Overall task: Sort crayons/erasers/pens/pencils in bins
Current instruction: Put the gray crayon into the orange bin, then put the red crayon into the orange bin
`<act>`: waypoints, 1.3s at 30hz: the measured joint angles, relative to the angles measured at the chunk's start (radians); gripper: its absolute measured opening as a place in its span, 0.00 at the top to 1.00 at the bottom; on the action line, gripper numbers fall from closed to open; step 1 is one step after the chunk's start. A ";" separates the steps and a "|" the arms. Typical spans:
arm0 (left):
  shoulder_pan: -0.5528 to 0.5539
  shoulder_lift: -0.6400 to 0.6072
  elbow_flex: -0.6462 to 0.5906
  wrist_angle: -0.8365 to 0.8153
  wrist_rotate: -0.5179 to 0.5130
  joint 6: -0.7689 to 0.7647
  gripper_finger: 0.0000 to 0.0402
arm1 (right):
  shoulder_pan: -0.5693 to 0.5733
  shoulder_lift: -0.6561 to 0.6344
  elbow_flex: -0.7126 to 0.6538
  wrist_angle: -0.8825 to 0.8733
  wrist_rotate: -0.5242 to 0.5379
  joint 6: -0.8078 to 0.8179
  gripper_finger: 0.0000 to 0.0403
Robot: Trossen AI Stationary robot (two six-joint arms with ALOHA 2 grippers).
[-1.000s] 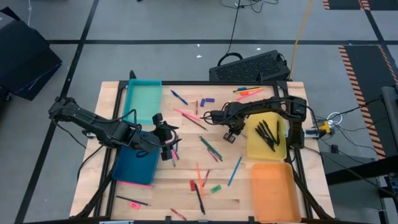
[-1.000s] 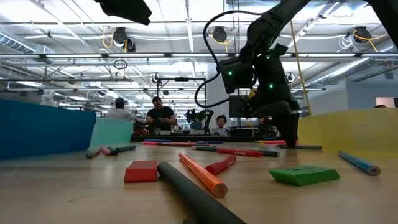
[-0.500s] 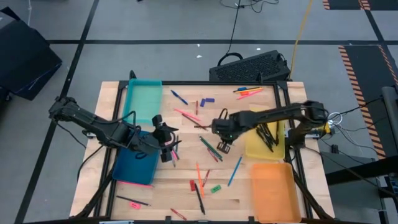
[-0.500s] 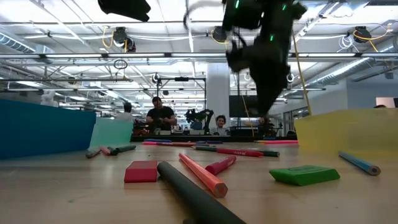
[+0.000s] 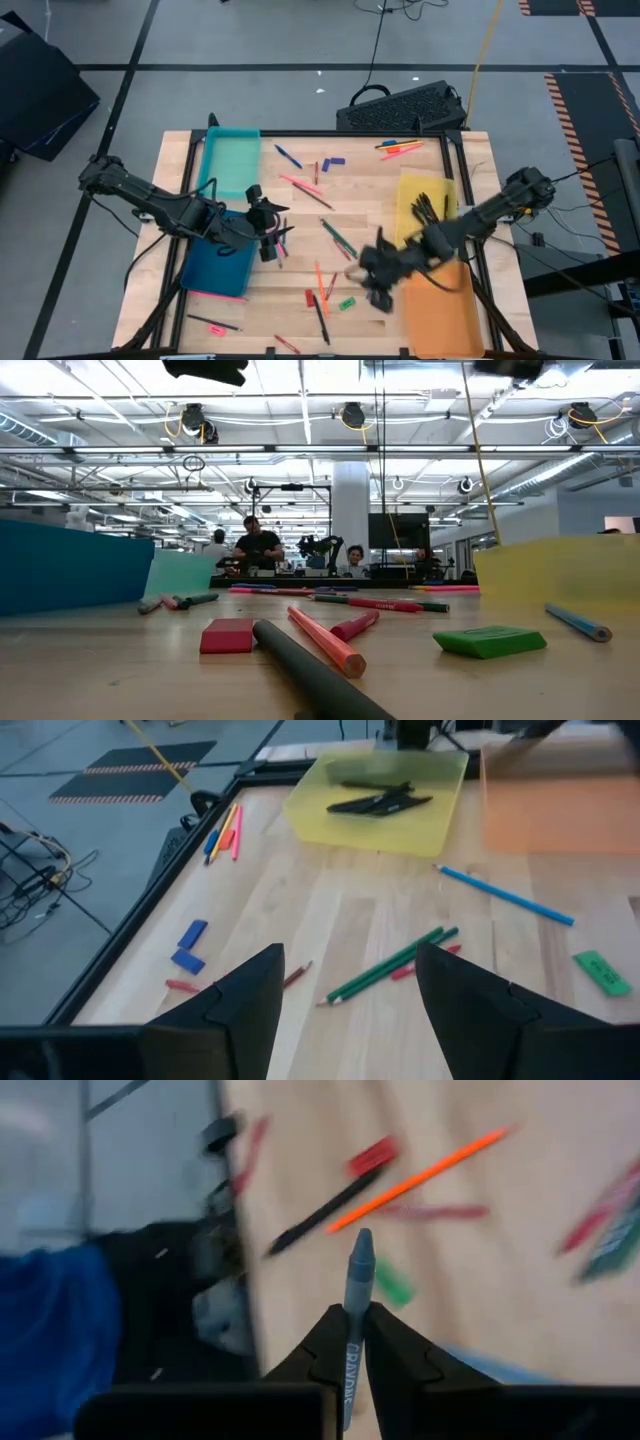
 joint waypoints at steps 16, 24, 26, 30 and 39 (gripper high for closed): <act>-0.003 0.086 0.000 0.147 0.002 -0.011 0.43 | 0.374 -0.010 -0.066 -0.343 -0.049 0.758 0.95; -0.008 0.107 0.000 0.169 0.003 -0.004 0.43 | 0.415 -0.008 -0.362 -0.187 -0.104 0.893 0.94; -0.008 0.106 0.000 0.167 0.003 -0.004 0.43 | 0.412 -0.008 -0.411 -0.140 -0.106 0.884 0.92; -0.008 0.103 0.000 0.163 0.040 -0.004 0.43 | 0.391 -0.009 -0.424 -0.145 -0.129 0.843 0.84; -0.035 0.104 0.000 0.164 0.055 -0.008 0.43 | 0.366 -0.011 -0.195 -0.380 0.002 0.716 0.77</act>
